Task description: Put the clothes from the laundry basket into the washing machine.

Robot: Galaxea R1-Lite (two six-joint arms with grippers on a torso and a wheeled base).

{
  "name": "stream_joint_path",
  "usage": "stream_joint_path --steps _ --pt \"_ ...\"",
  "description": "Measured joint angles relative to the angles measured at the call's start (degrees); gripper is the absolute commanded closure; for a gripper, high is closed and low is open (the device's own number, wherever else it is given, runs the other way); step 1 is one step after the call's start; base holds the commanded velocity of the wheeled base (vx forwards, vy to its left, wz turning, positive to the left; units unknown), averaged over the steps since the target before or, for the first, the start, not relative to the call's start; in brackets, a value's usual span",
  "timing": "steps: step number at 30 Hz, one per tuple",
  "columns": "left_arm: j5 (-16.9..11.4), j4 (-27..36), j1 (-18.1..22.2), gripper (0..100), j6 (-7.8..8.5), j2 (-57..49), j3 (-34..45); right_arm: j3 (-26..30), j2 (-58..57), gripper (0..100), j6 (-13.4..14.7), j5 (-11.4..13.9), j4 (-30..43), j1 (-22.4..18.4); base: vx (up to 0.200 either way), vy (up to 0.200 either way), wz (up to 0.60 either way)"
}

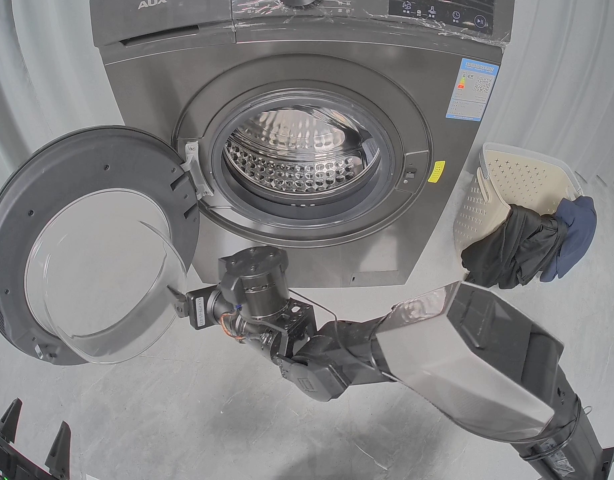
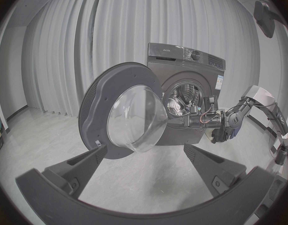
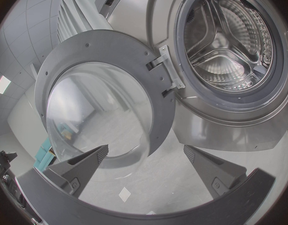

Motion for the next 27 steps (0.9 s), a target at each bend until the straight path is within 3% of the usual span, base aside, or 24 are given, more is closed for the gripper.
stream_joint_path --steps 3,7,17,27 --pt "0.00 0.02 0.00 0 0.00 0.00 0.00 2.63 -2.34 0 0.02 -0.24 0.02 -0.69 0.000 0.000 0.00" --pt "0.00 0.02 0.00 0 0.00 0.00 0.00 10.56 -8.77 0 0.02 -0.11 -0.06 -1.80 0.000 0.000 0.00" --pt "0.00 0.05 0.00 0 0.00 0.00 0.00 37.97 -32.91 0 -0.11 0.11 -0.48 -6.86 0.000 0.000 0.00" --pt "0.02 0.05 0.00 0 0.00 0.00 0.00 61.77 -61.18 0 -3.10 0.18 -0.30 -17.46 0.000 0.000 0.00"
